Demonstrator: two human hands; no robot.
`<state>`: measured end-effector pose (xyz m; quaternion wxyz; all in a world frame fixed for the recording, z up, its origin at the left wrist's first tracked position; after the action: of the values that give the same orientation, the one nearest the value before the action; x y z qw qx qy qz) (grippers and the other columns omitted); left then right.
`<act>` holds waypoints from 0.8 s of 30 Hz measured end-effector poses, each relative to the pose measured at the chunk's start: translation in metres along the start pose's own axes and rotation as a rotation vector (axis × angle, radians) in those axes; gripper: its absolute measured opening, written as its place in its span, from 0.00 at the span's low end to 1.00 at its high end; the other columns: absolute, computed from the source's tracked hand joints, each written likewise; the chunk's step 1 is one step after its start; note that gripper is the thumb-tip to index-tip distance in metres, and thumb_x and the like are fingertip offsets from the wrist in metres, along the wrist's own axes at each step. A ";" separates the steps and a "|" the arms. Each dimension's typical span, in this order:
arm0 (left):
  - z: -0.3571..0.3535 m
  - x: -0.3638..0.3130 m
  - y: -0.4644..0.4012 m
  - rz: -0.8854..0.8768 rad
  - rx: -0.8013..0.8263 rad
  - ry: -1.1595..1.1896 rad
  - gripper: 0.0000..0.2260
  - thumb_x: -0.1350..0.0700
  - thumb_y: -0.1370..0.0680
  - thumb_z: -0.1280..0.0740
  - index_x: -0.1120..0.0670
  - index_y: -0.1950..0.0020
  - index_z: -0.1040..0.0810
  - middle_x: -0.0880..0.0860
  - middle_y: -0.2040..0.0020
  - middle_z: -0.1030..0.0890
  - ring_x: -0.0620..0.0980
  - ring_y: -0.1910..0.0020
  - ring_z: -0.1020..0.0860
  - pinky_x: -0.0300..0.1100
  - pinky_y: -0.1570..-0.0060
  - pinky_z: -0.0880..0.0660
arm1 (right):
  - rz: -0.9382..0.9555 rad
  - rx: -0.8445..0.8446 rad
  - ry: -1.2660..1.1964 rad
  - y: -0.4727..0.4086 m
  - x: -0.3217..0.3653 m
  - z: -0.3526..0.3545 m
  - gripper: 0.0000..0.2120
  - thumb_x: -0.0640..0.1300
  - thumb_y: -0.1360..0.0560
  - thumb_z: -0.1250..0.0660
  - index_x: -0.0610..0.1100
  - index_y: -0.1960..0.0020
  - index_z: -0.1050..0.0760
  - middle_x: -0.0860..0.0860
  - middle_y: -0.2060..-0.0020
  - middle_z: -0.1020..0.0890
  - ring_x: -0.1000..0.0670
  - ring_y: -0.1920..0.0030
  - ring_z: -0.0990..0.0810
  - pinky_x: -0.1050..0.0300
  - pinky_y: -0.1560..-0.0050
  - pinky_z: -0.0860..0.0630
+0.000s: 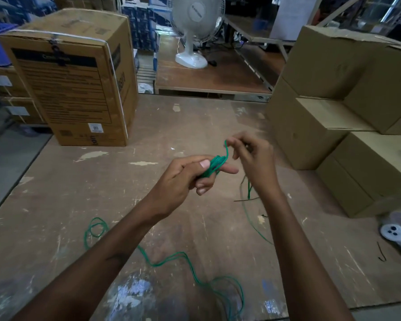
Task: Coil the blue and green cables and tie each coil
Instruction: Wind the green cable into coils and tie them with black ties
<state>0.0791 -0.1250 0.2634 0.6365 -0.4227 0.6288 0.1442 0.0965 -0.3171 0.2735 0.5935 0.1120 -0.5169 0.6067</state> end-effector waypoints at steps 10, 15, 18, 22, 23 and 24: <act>0.023 -0.001 -0.025 -0.116 -0.394 0.281 0.19 0.55 0.12 0.46 0.65 0.27 0.26 0.50 0.63 0.27 0.45 0.63 0.28 0.38 0.58 0.28 | -0.003 0.396 0.217 0.124 0.003 -0.074 0.08 0.53 0.13 0.44 0.57 0.40 0.27 0.56 0.68 0.21 0.54 0.64 0.20 0.48 0.57 0.21; 0.032 0.031 -0.022 -0.091 -0.594 -0.272 0.14 0.54 0.10 0.46 0.51 0.28 0.26 0.47 0.44 0.14 0.47 0.56 0.21 0.42 0.49 0.21 | -0.056 0.468 0.201 0.150 0.035 -0.060 0.08 0.52 0.12 0.43 0.56 0.35 0.30 0.55 0.65 0.22 0.50 0.61 0.21 0.45 0.56 0.23; 0.036 0.053 -0.016 -0.041 -0.668 -0.517 0.13 0.52 0.11 0.45 0.51 0.37 0.22 0.43 0.37 0.16 0.46 0.53 0.17 0.49 0.46 0.19 | -0.064 0.588 0.220 0.152 0.058 -0.036 0.09 0.54 0.13 0.41 0.58 0.34 0.31 0.53 0.64 0.19 0.52 0.59 0.20 0.49 0.52 0.23; 0.059 0.072 -0.012 0.051 -0.638 -0.793 0.12 0.53 0.11 0.44 0.57 0.49 0.27 0.42 0.33 0.18 0.46 0.51 0.15 0.52 0.45 0.19 | -0.075 0.632 0.243 0.148 0.080 -0.002 0.04 0.53 0.14 0.38 0.58 0.41 0.25 0.55 0.67 0.21 0.54 0.61 0.20 0.57 0.54 0.25; 0.061 0.074 -0.010 0.042 -0.590 -0.829 0.13 0.54 0.11 0.44 0.58 0.48 0.26 0.44 0.34 0.17 0.45 0.51 0.15 0.52 0.45 0.19 | -0.075 0.586 0.264 0.143 0.083 0.008 0.05 0.52 0.15 0.37 0.57 0.43 0.23 0.56 0.68 0.22 0.54 0.62 0.20 0.58 0.56 0.26; 0.060 0.075 -0.007 0.029 -0.533 -0.868 0.13 0.54 0.11 0.44 0.59 0.46 0.25 0.45 0.36 0.16 0.44 0.52 0.16 0.51 0.45 0.20 | -0.074 0.535 0.271 0.137 0.085 0.018 0.06 0.52 0.15 0.37 0.57 0.45 0.21 0.56 0.68 0.22 0.55 0.62 0.21 0.59 0.58 0.26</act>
<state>0.1373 -0.1118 0.1874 0.7070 -0.4627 0.2533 0.4710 -0.0498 -0.2466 0.2777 0.6280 0.2012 -0.2504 0.7089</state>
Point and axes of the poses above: each hand's wrist, its own y-axis away from the middle knuckle, its own z-axis out of the back of the hand, x = y × z, the point moved 5 cm from there along -y, towards the middle knuckle
